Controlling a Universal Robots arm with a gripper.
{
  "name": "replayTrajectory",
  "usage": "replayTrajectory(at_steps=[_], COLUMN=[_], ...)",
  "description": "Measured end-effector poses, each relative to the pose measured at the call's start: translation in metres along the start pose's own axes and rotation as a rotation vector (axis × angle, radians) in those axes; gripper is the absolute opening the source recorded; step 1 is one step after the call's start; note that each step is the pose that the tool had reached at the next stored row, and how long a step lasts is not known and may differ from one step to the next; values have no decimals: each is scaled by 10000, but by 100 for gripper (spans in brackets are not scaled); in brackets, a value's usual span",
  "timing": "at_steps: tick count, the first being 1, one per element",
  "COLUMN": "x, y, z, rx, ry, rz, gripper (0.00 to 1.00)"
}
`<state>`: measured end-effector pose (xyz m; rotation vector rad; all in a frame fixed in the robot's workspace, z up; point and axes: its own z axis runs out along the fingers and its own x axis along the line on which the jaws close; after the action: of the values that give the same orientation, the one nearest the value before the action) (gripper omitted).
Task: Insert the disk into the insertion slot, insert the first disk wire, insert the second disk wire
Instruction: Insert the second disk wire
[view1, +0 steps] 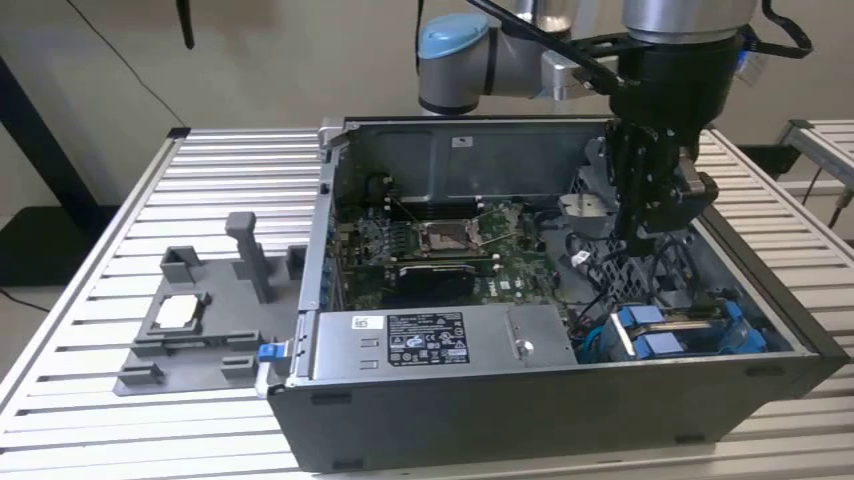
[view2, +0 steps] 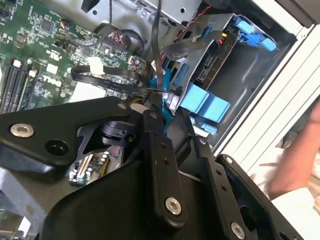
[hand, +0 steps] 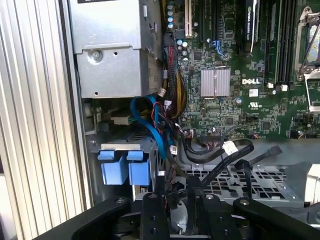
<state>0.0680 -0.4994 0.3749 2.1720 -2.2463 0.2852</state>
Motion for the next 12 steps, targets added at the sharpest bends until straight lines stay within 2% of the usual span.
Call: replayTrajectory(at_steps=[5, 9, 12], x=[-3, -6, -6], y=[3, 9, 11], z=[21, 40, 45], rx=[56, 82, 86], ry=[56, 127, 143], rz=[-402, -590, -621], gripper=[33, 33, 30])
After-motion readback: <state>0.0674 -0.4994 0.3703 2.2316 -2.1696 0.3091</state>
